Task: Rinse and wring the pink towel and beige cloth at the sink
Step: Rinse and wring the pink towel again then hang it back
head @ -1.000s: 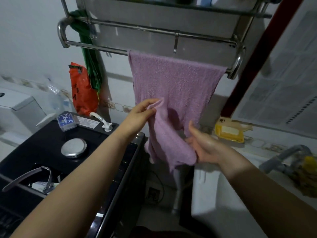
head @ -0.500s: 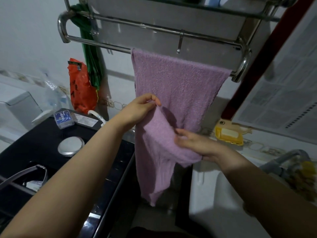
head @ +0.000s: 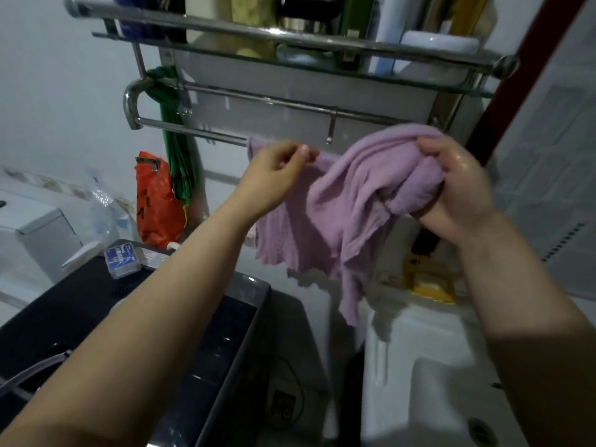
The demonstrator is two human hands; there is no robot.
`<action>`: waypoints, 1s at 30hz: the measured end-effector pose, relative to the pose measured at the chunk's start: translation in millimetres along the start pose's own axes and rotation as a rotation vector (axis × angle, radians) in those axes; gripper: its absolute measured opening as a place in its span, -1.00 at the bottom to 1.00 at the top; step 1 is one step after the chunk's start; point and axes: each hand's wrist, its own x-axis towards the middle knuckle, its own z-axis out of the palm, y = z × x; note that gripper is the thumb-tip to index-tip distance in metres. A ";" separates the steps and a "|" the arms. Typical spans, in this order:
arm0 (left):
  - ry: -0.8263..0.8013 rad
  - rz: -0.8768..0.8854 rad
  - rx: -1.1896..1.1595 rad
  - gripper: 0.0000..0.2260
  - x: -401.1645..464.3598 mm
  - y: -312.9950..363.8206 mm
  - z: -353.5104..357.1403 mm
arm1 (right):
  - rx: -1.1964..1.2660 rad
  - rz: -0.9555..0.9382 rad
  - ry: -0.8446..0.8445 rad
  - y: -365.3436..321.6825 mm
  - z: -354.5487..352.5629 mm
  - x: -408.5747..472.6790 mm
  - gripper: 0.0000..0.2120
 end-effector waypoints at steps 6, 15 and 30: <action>-0.300 0.272 0.788 -0.53 77.9 13.3 26.5 | 0.261 -0.119 -0.035 -26.5 23.3 11.9 -0.64; -0.066 -0.232 1.219 -0.47 97.9 -24.8 -32.6 | 0.004 -0.287 -0.014 -42.5 20.8 23.2 -0.71; -0.515 -0.253 -0.506 -0.86 44.2 67.3 -13.7 | -0.628 -0.465 0.057 -40.8 28.1 18.0 -0.85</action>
